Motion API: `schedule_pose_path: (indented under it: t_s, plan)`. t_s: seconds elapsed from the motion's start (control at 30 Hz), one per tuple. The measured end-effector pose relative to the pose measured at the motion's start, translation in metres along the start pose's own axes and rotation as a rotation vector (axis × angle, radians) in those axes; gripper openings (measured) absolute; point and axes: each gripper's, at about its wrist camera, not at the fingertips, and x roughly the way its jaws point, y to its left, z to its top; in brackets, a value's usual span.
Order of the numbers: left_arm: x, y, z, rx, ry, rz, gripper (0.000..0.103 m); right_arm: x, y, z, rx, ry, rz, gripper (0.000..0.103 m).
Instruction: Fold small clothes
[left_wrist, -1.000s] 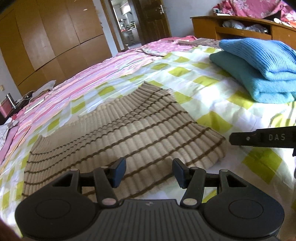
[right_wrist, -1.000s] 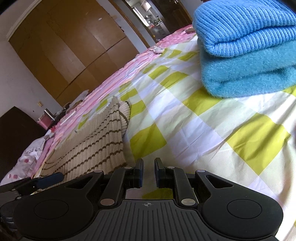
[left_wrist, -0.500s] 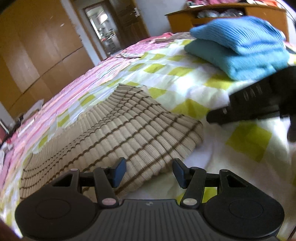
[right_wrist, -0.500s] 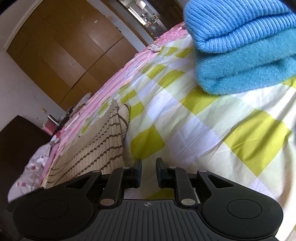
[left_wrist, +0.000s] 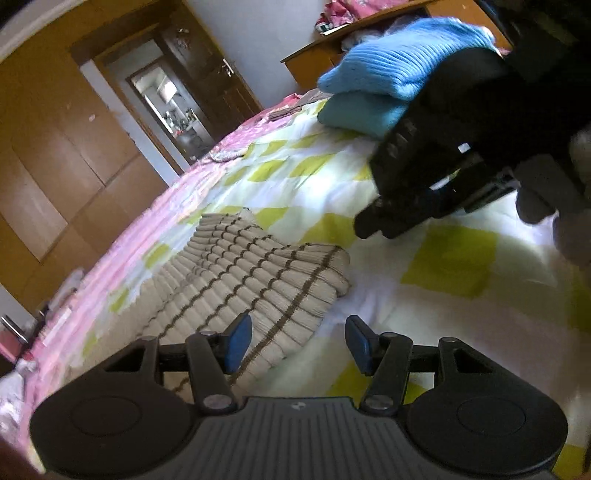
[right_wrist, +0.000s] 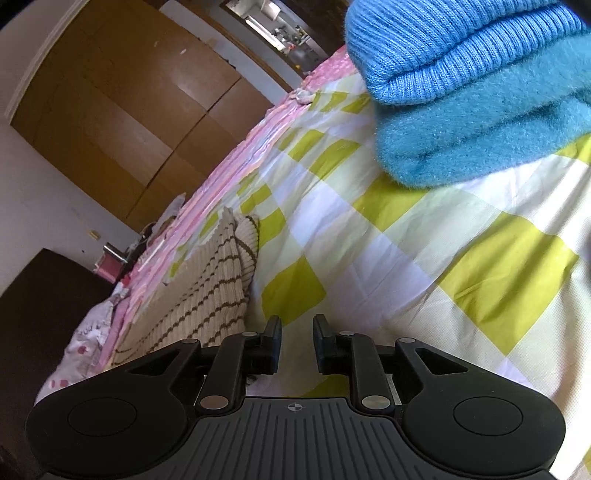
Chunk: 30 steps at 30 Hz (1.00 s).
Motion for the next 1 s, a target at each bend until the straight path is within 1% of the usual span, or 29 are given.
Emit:
schedule_pose_path:
  t_s: [0.13, 0.23, 0.3, 0.4, 0.47, 0.5, 0.53, 0.6, 0.63, 0.7, 0.8, 0.9, 1.0]
  plan:
    - [0.014, -0.01, 0.012, 0.02, -0.009, 0.045, 0.061, -0.003, 0.001, 0.0, 0.001, -0.003, 0.014, 0.022]
    - [0.026, -0.013, 0.021, 0.034, -0.017, 0.065, 0.062, -0.006, 0.0, 0.002, 0.011, -0.012, 0.019, 0.027]
    - [0.03, -0.012, 0.023, 0.033, -0.022, 0.071, 0.062, -0.007, -0.002, 0.002, 0.014, -0.01, 0.032, 0.029]
    - [0.032, -0.005, 0.024, -0.014, -0.021, 0.05, 0.061, -0.008, 0.0, 0.004, 0.002, -0.009, 0.047, 0.031]
    - [0.032, 0.0, 0.022, -0.035, -0.02, 0.029, 0.052, -0.007, 0.003, 0.007, 0.003, -0.012, 0.066, 0.035]
    - [0.031, 0.001, 0.021, -0.036, -0.018, 0.02, 0.044, -0.003, 0.004, 0.01, 0.013, -0.008, 0.083, 0.037]
    - [0.03, 0.001, 0.019, -0.038, -0.017, 0.009, 0.036, 0.002, 0.004, 0.015, 0.029, 0.004, 0.101, 0.04]
    - [0.026, 0.003, 0.017, -0.054, -0.024, -0.004, 0.028, 0.017, 0.007, 0.025, 0.042, 0.028, 0.124, 0.041]
    - [0.025, 0.005, 0.017, -0.07, -0.028, -0.01, 0.027, 0.026, 0.01, 0.032, 0.035, 0.034, 0.133, 0.041]
    - [0.023, 0.01, 0.017, -0.111, -0.031, -0.025, 0.024, 0.048, 0.016, 0.045, 0.018, 0.049, 0.131, 0.043]
    - [0.021, 0.019, 0.018, -0.168, -0.043, -0.054, 0.022, 0.079, 0.022, 0.057, 0.031, 0.094, 0.134, 0.044]
    - [0.018, 0.027, 0.018, -0.219, -0.057, -0.084, 0.021, 0.103, 0.03, 0.059, -0.006, 0.119, 0.107, 0.044]
    - [0.016, 0.035, 0.016, -0.268, -0.07, -0.109, 0.021, 0.119, 0.035, 0.06, -0.007, 0.126, 0.116, 0.044]
